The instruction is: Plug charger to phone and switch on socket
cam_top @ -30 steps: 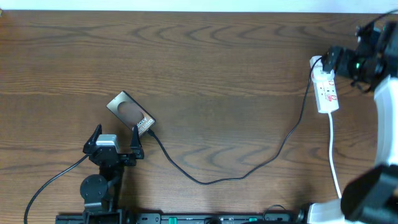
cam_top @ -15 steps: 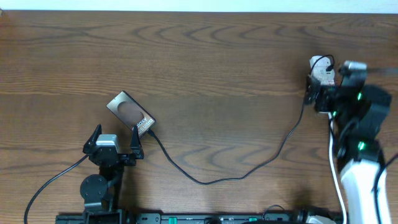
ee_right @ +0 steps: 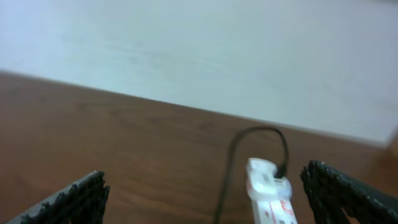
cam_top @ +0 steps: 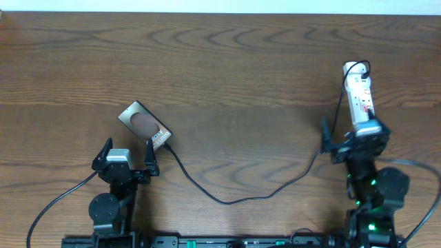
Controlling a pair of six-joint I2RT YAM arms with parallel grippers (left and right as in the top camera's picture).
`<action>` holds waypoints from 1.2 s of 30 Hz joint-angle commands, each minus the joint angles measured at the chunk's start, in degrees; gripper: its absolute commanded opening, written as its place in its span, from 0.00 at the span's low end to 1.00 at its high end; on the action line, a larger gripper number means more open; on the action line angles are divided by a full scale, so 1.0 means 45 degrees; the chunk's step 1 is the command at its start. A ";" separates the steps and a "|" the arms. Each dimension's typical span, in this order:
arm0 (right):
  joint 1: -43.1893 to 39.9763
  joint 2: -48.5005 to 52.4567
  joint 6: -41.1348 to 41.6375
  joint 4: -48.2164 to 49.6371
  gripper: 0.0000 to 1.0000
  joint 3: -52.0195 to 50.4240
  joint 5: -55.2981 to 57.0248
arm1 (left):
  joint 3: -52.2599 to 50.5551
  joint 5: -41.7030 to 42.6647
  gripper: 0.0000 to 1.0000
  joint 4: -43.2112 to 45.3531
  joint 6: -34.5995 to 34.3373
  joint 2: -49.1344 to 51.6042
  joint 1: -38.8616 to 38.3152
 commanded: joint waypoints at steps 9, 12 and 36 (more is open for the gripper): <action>0.1219 -0.3871 -0.1316 -0.0024 0.99 -0.3021 0.0573 | -0.0126 0.0112 0.96 -0.0597 0.0078 -0.0078 -0.0053; 0.1268 -0.4541 0.0063 -0.1316 0.99 -0.3031 0.1768 | -0.0126 0.0112 0.96 -0.0593 0.0083 -0.0078 -0.0053; 0.1549 -0.6193 0.1117 -0.3449 0.99 -0.3026 0.3220 | -0.0126 0.0112 0.96 -0.0597 0.0078 -0.0078 -0.0053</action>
